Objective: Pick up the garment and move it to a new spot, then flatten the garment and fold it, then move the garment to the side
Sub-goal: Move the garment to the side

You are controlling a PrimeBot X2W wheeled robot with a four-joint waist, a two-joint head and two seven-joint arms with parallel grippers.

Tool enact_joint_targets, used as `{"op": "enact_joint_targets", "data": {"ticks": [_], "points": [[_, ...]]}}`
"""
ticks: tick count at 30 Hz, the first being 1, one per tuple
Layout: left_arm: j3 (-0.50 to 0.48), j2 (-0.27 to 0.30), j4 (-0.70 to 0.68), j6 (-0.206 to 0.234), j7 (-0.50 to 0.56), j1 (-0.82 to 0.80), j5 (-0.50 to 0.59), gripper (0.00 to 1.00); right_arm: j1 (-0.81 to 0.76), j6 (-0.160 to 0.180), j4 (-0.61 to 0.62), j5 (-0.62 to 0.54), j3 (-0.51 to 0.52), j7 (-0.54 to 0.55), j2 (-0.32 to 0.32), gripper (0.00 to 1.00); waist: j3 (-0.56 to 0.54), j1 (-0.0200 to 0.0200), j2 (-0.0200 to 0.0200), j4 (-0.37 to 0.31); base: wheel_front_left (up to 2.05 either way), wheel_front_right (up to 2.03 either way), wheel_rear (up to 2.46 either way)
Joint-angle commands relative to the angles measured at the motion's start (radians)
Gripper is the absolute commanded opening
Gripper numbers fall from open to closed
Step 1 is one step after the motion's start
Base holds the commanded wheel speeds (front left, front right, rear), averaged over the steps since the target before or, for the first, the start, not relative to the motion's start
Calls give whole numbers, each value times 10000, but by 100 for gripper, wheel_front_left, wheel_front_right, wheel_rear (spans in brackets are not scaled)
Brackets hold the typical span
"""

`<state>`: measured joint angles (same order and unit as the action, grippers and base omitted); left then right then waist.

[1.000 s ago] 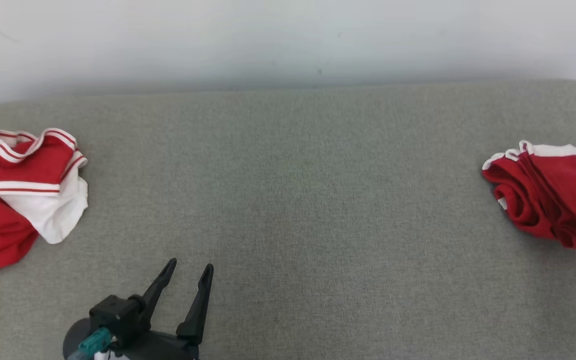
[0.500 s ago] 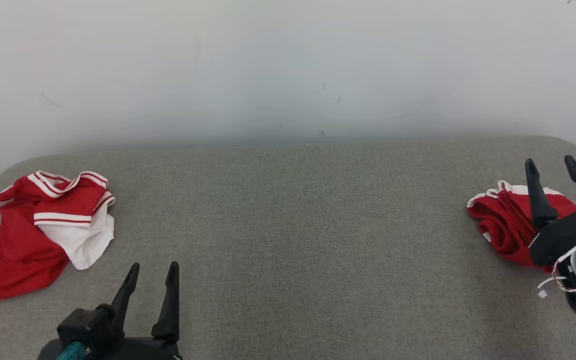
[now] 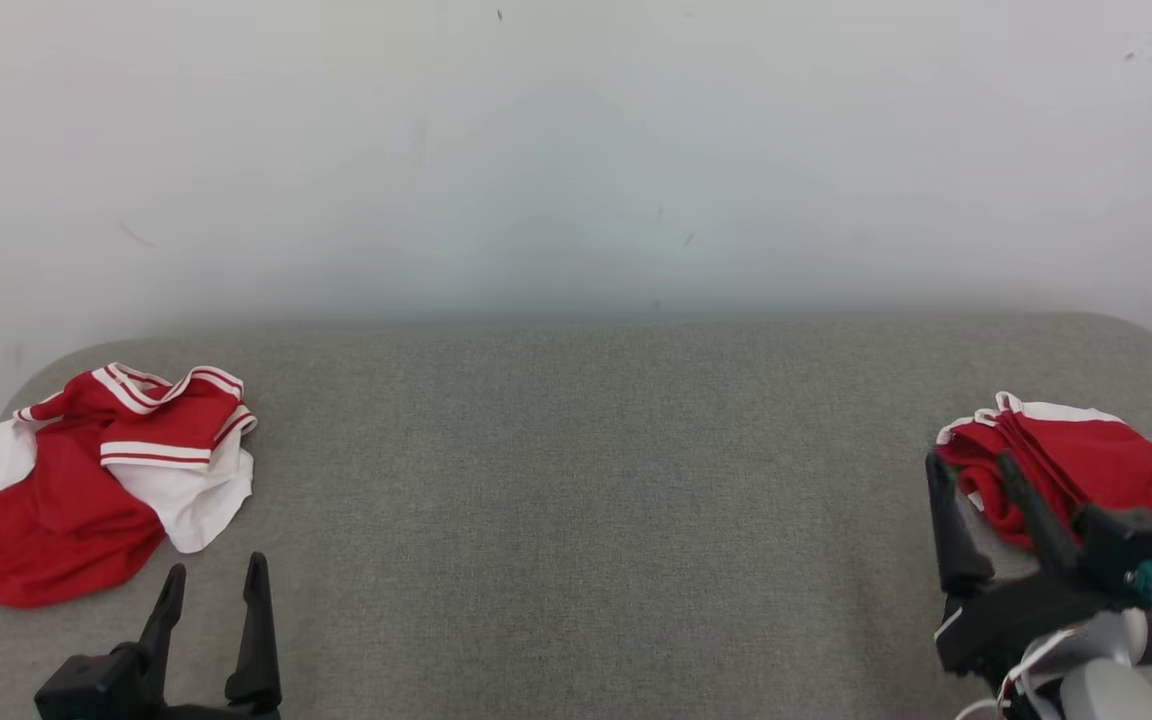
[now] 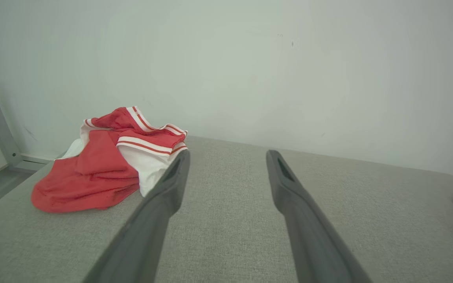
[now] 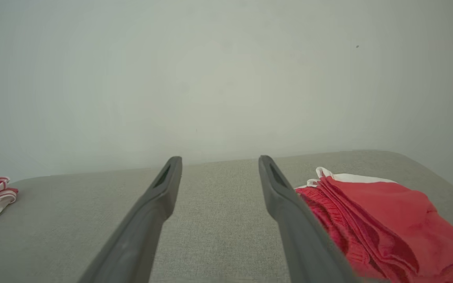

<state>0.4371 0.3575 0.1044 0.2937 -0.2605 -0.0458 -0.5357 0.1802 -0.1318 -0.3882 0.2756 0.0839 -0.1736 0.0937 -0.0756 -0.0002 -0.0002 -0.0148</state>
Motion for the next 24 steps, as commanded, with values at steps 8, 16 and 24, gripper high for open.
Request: {"op": "enact_joint_targets", "data": {"ticks": [8, 16, 24], "points": [[107, 417, 244, -142, 271, 286, 9, 100, -1334, 23, 1214, -310, 156, 614, -410, 100, -213, 2, 2, 65, 0, 0, 0], [238, 520, 352, -242, 478, 440, -120, 100, -2078, 23, 1375, -120, -61, 1210, -427, 100, -340, 2, 2, 48, 0, 0, 0], [56, 432, 495, -243, 291, 607, -289, 100, -2211, 23, 1239, 88, -274, 1232, -422, 100, -374, 2, 2, 12, 0, 0, 0]]}}
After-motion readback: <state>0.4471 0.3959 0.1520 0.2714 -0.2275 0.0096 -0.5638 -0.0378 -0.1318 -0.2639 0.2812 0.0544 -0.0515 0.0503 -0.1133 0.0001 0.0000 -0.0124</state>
